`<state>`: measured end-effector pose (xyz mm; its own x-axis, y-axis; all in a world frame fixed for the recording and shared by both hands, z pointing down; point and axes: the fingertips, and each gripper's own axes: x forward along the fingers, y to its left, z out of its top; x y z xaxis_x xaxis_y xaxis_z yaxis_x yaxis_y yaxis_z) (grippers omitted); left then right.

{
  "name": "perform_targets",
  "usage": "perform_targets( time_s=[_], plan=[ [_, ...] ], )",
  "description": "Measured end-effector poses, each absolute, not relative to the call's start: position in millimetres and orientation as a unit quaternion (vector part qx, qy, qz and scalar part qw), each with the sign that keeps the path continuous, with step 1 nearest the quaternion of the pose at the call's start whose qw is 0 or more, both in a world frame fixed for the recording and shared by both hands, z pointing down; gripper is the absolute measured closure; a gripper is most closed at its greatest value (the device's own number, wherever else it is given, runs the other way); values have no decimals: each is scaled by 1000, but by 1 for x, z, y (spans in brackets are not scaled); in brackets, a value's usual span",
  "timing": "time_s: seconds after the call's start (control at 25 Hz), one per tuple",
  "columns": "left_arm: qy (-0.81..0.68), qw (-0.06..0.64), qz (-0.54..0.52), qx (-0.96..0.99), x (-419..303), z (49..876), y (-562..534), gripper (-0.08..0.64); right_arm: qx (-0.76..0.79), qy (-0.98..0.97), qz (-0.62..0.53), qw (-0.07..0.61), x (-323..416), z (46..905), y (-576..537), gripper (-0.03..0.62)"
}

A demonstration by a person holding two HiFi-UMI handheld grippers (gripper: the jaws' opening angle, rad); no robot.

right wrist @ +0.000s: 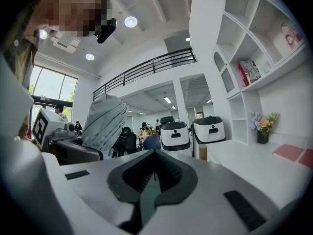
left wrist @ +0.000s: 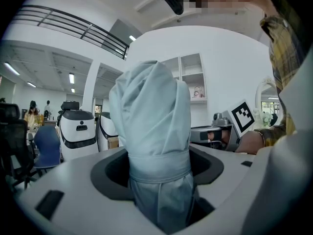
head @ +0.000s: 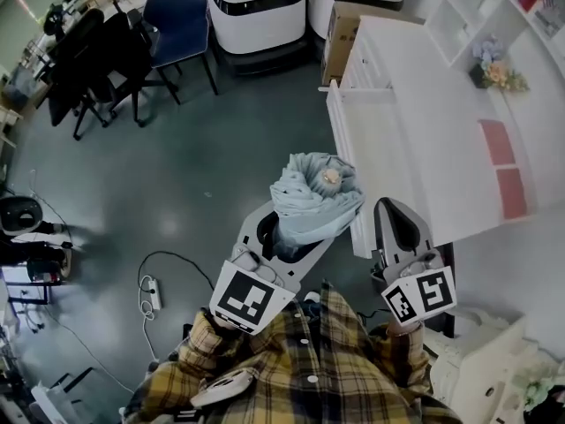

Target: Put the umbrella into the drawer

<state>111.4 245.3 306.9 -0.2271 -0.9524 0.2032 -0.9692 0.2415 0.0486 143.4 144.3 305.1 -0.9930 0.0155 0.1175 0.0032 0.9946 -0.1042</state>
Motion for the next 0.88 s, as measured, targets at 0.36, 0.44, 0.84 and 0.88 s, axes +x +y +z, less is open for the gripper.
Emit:
perform_targets(
  time_s=[0.36, 0.44, 0.84, 0.88],
  plan=[
    [-766, 106, 44, 633, -10, 300, 244, 244, 19, -995, 71, 63, 36, 297, 145, 576],
    [-761, 105, 48, 638, -21, 304, 245, 244, 29, -995, 74, 61, 28, 302, 144, 575],
    [-741, 110, 53, 660, -92, 307, 248, 244, 75, -991, 88, 62, -32, 309, 138, 575],
    [-740, 109, 55, 662, -93, 308, 248, 244, 83, -991, 90, 59, -29, 311, 137, 575]
  ],
)
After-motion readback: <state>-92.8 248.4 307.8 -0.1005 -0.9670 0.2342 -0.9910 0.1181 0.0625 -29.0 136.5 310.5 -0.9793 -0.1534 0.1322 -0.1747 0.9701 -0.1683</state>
